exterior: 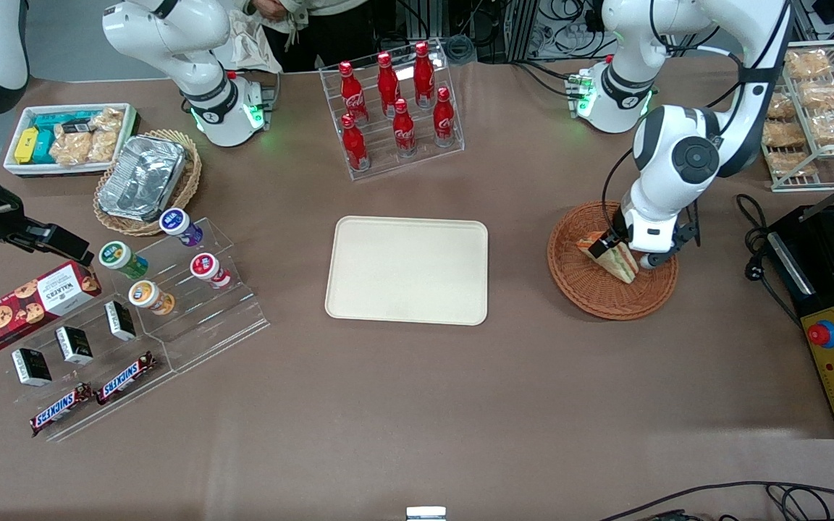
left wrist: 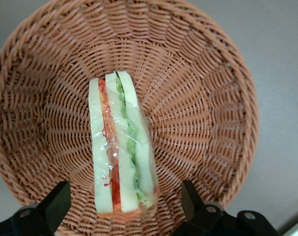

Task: Place sandwich from basket to tray
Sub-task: 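Close the left gripper on the wrapped sandwich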

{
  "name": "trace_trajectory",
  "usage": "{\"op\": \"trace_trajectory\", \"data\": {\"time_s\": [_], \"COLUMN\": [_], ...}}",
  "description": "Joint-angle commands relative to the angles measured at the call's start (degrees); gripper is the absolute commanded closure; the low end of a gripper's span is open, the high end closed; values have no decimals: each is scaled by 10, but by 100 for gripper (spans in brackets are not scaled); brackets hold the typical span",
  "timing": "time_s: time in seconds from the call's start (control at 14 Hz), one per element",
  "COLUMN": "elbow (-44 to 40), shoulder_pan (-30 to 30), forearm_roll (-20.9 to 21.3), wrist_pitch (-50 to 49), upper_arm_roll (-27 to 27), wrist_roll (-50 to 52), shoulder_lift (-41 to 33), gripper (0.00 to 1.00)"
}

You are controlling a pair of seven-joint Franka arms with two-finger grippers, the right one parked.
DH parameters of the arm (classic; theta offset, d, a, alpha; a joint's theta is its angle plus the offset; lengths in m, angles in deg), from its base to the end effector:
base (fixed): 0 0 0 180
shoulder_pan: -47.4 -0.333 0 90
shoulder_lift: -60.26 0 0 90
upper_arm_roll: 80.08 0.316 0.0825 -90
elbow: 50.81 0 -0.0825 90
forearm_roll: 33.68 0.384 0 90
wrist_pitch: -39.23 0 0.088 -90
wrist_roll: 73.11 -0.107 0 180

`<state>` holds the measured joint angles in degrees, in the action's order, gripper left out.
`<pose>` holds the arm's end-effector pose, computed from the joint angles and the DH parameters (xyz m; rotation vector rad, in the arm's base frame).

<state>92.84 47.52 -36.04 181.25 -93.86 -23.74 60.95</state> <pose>0.4473 -0.1107 0.2738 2.9730 1.0051 -0.0764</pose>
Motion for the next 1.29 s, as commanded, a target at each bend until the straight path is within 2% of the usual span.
{"op": "trace_trajectory", "data": {"time_s": [0.0,0.07,0.14,0.36,0.57,0.71,0.86,1.21], "elbow": [4,4,4,-2,-13,-27,-71,-265], "shoulder_pan": [2,1,0,-1,-4,-6,-6,-15], "forearm_roll": [17,32,35,35,35,34,34,34], "wrist_pitch": [30,31,32,29,19,-10,-85,-320], "upper_arm_roll": [3,4,8,9,9,9,9,9], "wrist_roll": [14,14,14,23,42,42,42,5], "shoulder_lift": [23,27,29,25,16,2,-3,0], "gripper": [1,1,9,62,100,100,100,100]}}
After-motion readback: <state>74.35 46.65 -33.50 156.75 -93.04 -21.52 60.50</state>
